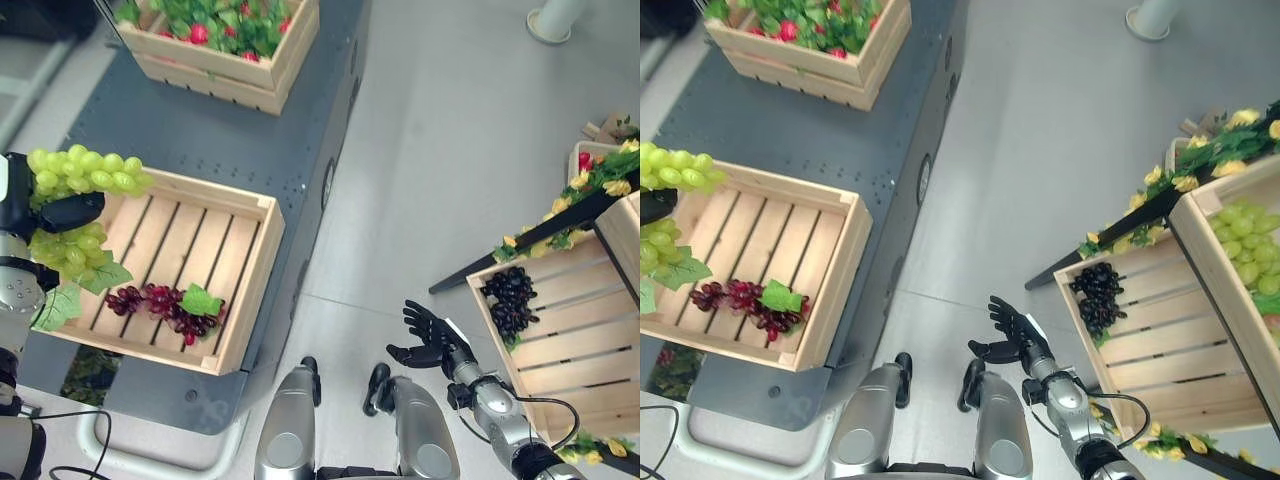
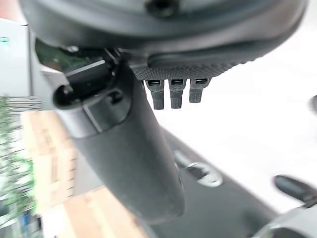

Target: Pick up the fruits from the basket on one side to the basket on the other side

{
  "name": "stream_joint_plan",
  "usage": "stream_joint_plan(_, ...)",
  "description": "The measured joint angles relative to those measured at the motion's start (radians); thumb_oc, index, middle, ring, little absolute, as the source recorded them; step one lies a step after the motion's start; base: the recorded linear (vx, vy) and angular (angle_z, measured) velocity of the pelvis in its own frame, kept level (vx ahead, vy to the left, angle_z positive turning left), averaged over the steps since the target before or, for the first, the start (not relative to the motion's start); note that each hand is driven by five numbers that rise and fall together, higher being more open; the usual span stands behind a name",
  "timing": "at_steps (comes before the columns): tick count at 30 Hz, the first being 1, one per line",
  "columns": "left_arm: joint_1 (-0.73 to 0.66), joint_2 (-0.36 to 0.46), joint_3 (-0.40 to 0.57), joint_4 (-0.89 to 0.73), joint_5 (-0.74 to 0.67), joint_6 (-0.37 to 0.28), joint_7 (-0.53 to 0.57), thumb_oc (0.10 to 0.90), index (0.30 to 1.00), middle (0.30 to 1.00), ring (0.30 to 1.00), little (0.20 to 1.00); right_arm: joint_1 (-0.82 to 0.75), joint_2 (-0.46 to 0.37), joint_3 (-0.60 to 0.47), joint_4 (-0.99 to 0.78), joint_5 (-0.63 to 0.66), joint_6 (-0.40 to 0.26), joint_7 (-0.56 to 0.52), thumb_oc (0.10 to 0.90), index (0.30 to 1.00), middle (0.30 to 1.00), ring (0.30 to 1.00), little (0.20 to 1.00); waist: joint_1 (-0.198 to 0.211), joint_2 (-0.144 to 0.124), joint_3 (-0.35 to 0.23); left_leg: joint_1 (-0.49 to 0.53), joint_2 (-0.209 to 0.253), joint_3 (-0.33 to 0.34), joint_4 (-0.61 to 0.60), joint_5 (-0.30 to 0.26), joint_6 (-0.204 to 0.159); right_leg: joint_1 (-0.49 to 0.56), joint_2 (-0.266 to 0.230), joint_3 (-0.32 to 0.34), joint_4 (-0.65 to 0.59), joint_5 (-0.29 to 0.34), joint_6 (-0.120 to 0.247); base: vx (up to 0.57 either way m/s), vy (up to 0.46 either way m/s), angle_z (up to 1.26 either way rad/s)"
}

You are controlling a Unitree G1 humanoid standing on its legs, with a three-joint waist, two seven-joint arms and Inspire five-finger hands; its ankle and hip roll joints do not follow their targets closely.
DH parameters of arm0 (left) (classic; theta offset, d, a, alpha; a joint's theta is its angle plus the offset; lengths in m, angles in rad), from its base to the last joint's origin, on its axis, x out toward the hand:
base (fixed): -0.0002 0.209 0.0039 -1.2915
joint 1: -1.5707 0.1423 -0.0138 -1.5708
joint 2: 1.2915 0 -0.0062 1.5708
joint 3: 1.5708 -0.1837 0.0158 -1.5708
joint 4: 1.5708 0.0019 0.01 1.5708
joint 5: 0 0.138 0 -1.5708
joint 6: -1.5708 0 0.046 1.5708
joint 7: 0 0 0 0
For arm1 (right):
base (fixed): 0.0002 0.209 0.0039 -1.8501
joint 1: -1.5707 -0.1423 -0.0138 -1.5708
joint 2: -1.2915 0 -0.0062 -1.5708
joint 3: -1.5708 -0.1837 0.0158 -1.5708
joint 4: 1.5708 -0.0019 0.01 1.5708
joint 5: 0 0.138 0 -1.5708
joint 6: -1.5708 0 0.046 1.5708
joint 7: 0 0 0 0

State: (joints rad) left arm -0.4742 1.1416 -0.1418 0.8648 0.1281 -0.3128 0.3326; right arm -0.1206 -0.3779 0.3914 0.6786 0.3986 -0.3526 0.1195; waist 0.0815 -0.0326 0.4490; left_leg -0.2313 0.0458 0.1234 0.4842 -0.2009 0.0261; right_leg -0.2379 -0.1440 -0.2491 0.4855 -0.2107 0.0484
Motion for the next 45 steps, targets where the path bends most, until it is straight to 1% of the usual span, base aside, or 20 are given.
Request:
stream_joint_plan(2, 0.004, -0.001, 0.0, -0.075, -0.068, -0.019, -0.034, 0.4, 0.3, 0.3, 0.3, 0.3, -0.008, 0.0, 0.003, -0.048, -0.028, 0.038, -0.027, 0.8, 0.9, 0.9, 0.9, 0.9, 0.004, 0.004, -0.025, 0.065, -0.006, 0.003, -0.096, 0.041, -0.002, 0.061, 0.011, -0.006, -0.09, 0.037, 0.003, 0.03, -0.088, -0.01)
stream_joint_plan(4, 0.029, -0.002, 0.007, -0.163, -0.157, -0.029, -0.069, 0.4, 0.3, 0.3, 0.3, 0.3, -0.008, -0.002, 0.004, -0.08, -0.042, 0.056, -0.035, 0.8, 0.9, 0.9, 0.9, 0.9, 0.006, 0.004, -0.047, 0.115, -0.012, -0.003, -0.173, 0.073, -0.004, 0.108, 0.022, -0.007, -0.164, 0.065, 0.007, 0.01, -0.089, 0.02)
stream_joint_plan(6, 0.061, -0.037, 0.04, -0.267, -0.274, -0.047, -0.123, 0.4, 0.3, 0.3, 0.3, 0.3, 0.002, -0.004, 0.007, -0.145, -0.042, 0.084, -0.043, 0.8, 0.9, 0.9, 0.9, 0.9, 0.006, 0.009, -0.089, 0.147, -0.016, -0.006, -0.237, 0.097, -0.004, 0.143, 0.031, -0.01, -0.231, 0.091, 0.011, 0.01, -0.086, 0.05)
stream_joint_plan(7, 0.065, -0.056, 0.047, -0.301, -0.332, -0.048, -0.15, 0.4, 0.3, 0.3, 0.3, 0.3, 0.002, -0.006, 0.013, -0.178, -0.042, 0.109, -0.043, 0.8, 0.9, 0.9, 0.9, 0.9, 0.004, 0.011, -0.098, 0.171, -0.019, -0.007, -0.265, 0.107, -0.004, 0.167, 0.036, -0.011, -0.26, 0.102, 0.012, 0.0, -0.094, 0.0)
stream_joint_plan(8, 0.068, -0.065, 0.048, -0.314, -0.357, -0.051, -0.163, 0.4, 0.3, 0.3, 0.3, 0.3, 0.0, -0.005, 0.019, -0.189, -0.042, 0.114, -0.043, 0.8, 0.9, 0.9, 0.9, 0.9, 0.004, 0.012, -0.109, 0.182, -0.02, -0.008, -0.279, 0.111, -0.005, 0.177, 0.038, -0.011, -0.275, 0.107, 0.013, 0.0, -0.103, -0.01)
stream_joint_plan(10, 0.068, -0.108, 0.05, -0.341, -0.497, -0.05, -0.236, 0.4, 0.3, 0.3, 0.3, 0.3, -0.001, -0.019, 0.051, -0.263, -0.035, 0.171, -0.036, 0.8, 0.9, 0.9, 0.9, 0.9, 0.0, 0.018, -0.145, 0.211, -0.023, -0.012, -0.33, 0.129, -0.006, 0.211, 0.049, -0.012, -0.335, 0.131, 0.016, 0.01, -0.109, -0.02)
stream_joint_plan(11, 0.068, -0.117, 0.05, -0.344, -0.531, -0.049, -0.251, 0.4, 0.3, 0.3, 0.3, 0.3, -0.004, -0.021, 0.056, -0.274, -0.033, 0.178, -0.023, 0.8, 0.9, 0.9, 0.9, 0.9, 0.001, 0.019, -0.154, 0.218, -0.025, -0.014, -0.343, 0.135, -0.007, 0.219, 0.051, -0.011, -0.351, 0.137, 0.016, 0.0, -0.119, -0.02)
stream_joint_plan(14, 0.06, -0.157, 0.048, -0.346, -0.642, -0.03, -0.306, 0.4, 0.3, 0.3, 0.3, 0.3, -0.025, -0.047, 0.086, -0.354, 0.074, 0.253, 0.056, 0.8, 0.9, 0.9, 0.9, 0.9, 0.001, 0.022, -0.192, 0.242, -0.03, -0.04, -0.407, 0.163, -0.01, 0.25, 0.064, -0.012, -0.432, 0.174, 0.017, -0.01, -0.096, 0.0)
stream_joint_plan(17, 0.008, -0.158, 0.018, -0.34, -0.696, 0.0, -0.328, 0.4, 0.3, 0.3, 0.3, 0.3, -0.088, -0.06, 0.114, -0.39, 0.148, 0.318, 0.095, 0.8, 0.9, 0.9, 0.9, 0.9, 0.004, 0.018, -0.195, 0.265, -0.03, -0.048, -0.454, 0.19, -0.013, 0.285, 0.074, -0.012, -0.5, 0.21, 0.015, -0.03, -0.113, 0.06)
stream_joint_plan(19, -0.056, -0.159, -0.011, -0.343, -0.765, 0.015, -0.359, 0.4, 0.3, 0.3, 0.3, 0.3, -0.178, -0.065, 0.128, -0.405, 0.205, 0.373, 0.127, 0.8, 0.9, 0.9, 0.9, 0.9, 0.009, 0.016, -0.196, 0.269, -0.03, -0.051, -0.487, 0.215, -0.014, 0.296, 0.079, -0.012, -0.548, 0.241, 0.014, -0.03, -0.097, 0.06)
stream_joint_plan(21, -0.097, -0.161, -0.021, -0.348, -0.812, 0.027, -0.372, 0.4, 0.3, 0.3, 0.3, 0.3, -0.231, -0.065, 0.13, -0.42, 0.244, 0.396, 0.139, 0.8, 0.9, 0.9, 0.9, 0.9, 0.015, 0.016, -0.196, 0.276, -0.031, -0.051, -0.51, 0.23, -0.013, 0.302, 0.08, -0.01, -0.573, 0.257, 0.014, -0.04, -0.111, 0.01)
stream_joint_plan(23, -0.126, -0.181, -0.021, -0.354, -0.854, 0.046, -0.373, 0.4, 0.3, 0.3, 0.3, 0.3, -0.268, -0.064, 0.13, -0.424, 0.276, 0.424, 0.139, 0.8, 0.9, 0.9, 0.9, 0.9, 0.018, 0.016, -0.196, 0.28, -0.032, -0.052, -0.524, 0.239, -0.012, 0.302, 0.081, -0.011, -0.574, 0.259, 0.015, -0.03, -0.114, 0.01)
stream_joint_plan(24, -0.153, -0.218, -0.022, -0.354, -0.881, 0.05, -0.369, 0.4, 0.3, 0.3, 0.3, 0.3, -0.316, -0.061, 0.131, -0.426, 0.291, 0.452, 0.139, 0.8, 0.9, 0.9, 0.9, 0.9, 0.022, 0.016, -0.196, 0.287, -0.033, -0.053, -0.533, 0.245, -0.012, 0.304, 0.084, -0.011, -0.574, 0.26, 0.015, -0.02, -0.096, 0.01)
stream_joint_plan(25, -0.162, -0.232, -0.024, -0.355, -0.887, 0.05, -0.367, 0.4, 0.3, 0.3, 0.3, 0.3, -0.339, -0.057, 0.132, -0.426, 0.307, 0.464, 0.139, 0.8, 0.9, 0.9, 0.9, 0.9, 0.023, 0.016, -0.196, 0.289, -0.034, -0.053, -0.535, 0.246, -0.012, 0.305, 0.084, -0.011, -0.574, 0.261, 0.015, -0.03, -0.124, 0.0)
stream_joint_plan(27, -0.209, -0.266, -0.07, -0.355, -0.89, 0.082, -0.365, 0.4, 0.3, 0.3, 0.3, 0.3, -0.428, -0.045, 0.133, -0.436, 0.325, 0.488, 0.135, 0.8, 0.9, 0.9, 0.9, 0.9, 0.022, 0.013, -0.198, 0.291, -0.035, -0.054, -0.538, 0.251, -0.012, 0.305, 0.085, -0.01, -0.574, 0.263, 0.015, -0.02, -0.102, 0.0)
stream_joint_plan(33, -0.282, -0.3, -0.197, -0.354, -0.889, 0.11, -0.38, 0.4, 0.3, 0.3, 0.3, 0.3, -0.597, -0.039, 0.169, -0.489, 0.357, 0.528, 0.1, 0.8, 0.9, 0.9, 0.9, 0.9, 0.015, 0.003, -0.204, 0.297, -0.034, -0.044, -0.546, 0.253, -0.013, 0.301, 0.087, 0.0, -0.574, 0.265, 0.013, -0.01, -0.062, -0.06)
stream_joint_plan(37, -0.317, -0.395, -0.209, -0.354, -0.889, 0.126, -0.381, 0.4, 0.3, 0.3, 0.3, 0.3, -0.688, -0.028, 0.177, -0.485, 0.375, 0.573, 0.043, 0.8, 0.9, 0.9, 0.9, 0.9, 0.014, 0.001, -0.206, 0.304, -0.034, -0.038, -0.552, 0.253, -0.013, 0.302, 0.088, 0.007, -0.574, 0.265, 0.013, 0.01, -0.048, -0.05)
stream_joint_plan(40, -0.346, -0.424, -0.245, -0.336, -0.89, 0.127, -0.375, 0.4, 0.3, 0.3, 0.3, 0.3, -0.727, -0.009, 0.179, -0.455, 0.439, 0.587, 0.005, 0.8, 0.9, 0.9, 0.9, 0.9, 0.013, 0.001, -0.206, 0.32, -0.033, -0.038, -0.561, 0.254, -0.013, 0.31, 0.09, 0.018, -0.574, 0.265, 0.013, 0.01, -0.037, -0.12)
stream_joint_plan(42, -0.362, -0.436, -0.255, -0.331, -0.89, 0.132, -0.369, 0.4, 0.3, 0.3, 0.3, 0.3, -0.745, 0.003, 0.179, -0.42, 0.453, 0.588, -0.018, 0.8, 0.9, 0.9, 0.9, 0.9, -0.001, 0.001, -0.206, 0.329, -0.032, -0.038, -0.564, 0.254, -0.014, 0.316, 0.09, 0.018, -0.574, 0.265, 0.012, 0.0, -0.034, -0.02)
stream_joint_plan(45, -0.393, -0.459, -0.274, -0.324, -0.89, 0.132, -0.366, 0.4, 0.3, 0.3, 0.3, 0.3, -0.753, 0.003, 0.179, -0.406, 0.487, 0.588, -0.041, 0.8, 0.9, 0.9, 0.9, 0.9, -0.006, 0.001, -0.206, 0.331, -0.032, -0.038, -0.564, 0.255, -0.016, 0.317, 0.09, 0.019, -0.574, 0.265, 0.012, 0.0, 0.0, 0.0)
